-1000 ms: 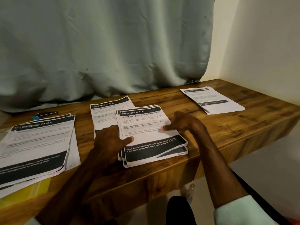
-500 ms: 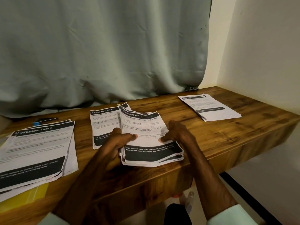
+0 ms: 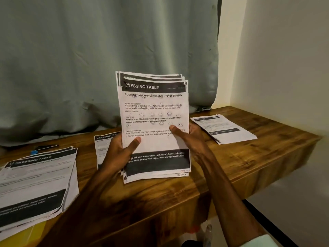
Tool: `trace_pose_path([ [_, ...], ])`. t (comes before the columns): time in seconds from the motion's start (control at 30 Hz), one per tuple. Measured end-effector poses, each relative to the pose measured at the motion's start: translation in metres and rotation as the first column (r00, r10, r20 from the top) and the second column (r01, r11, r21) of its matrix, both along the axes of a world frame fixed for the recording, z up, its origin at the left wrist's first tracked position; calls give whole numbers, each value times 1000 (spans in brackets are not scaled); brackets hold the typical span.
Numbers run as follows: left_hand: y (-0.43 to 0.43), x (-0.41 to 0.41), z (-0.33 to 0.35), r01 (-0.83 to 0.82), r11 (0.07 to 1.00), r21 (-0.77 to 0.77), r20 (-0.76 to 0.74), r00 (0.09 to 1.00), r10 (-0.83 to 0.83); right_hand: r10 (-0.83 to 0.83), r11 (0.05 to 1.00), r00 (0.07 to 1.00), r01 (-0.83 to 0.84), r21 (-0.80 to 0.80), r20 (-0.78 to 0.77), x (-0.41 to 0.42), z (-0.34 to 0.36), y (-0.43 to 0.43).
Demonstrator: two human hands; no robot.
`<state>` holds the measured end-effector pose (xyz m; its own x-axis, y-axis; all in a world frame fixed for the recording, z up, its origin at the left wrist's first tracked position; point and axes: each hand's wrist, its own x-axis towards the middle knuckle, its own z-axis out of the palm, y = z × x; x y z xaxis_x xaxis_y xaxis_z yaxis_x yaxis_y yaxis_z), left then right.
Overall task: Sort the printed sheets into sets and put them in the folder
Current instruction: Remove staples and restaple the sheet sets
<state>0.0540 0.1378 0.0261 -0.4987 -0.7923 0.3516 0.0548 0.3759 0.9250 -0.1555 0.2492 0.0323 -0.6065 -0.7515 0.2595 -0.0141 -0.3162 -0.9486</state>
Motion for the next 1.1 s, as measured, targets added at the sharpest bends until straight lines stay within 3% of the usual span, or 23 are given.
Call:
trace_pose_path([
  [0.13, -11, -7, 20, 5, 1000, -14, -72, 997, -6, -90, 993, 985, 76, -94, -150, 5, 28, -2],
  [0.3, -14, -15, 32, 24, 998, -61, -79, 996, -28, -98, 992, 974, 78, -102, -205, 6, 29, 7],
  [0.53, -9, -27, 58, 11, 1000, -9, -206, 978, -13, -153, 982, 970, 128, -141, -190, 8, 33, 2],
  [0.73, -6, -37, 96, -116, 993, -33, -318, 943, 100, -227, 961, 955, 188, -203, -190, 16, 64, -7],
  [1.1, -11, -41, 113, -242, 970, 14, -310, 921, 235, -471, 862, 877, 438, -254, -88, 15, 104, -13],
])
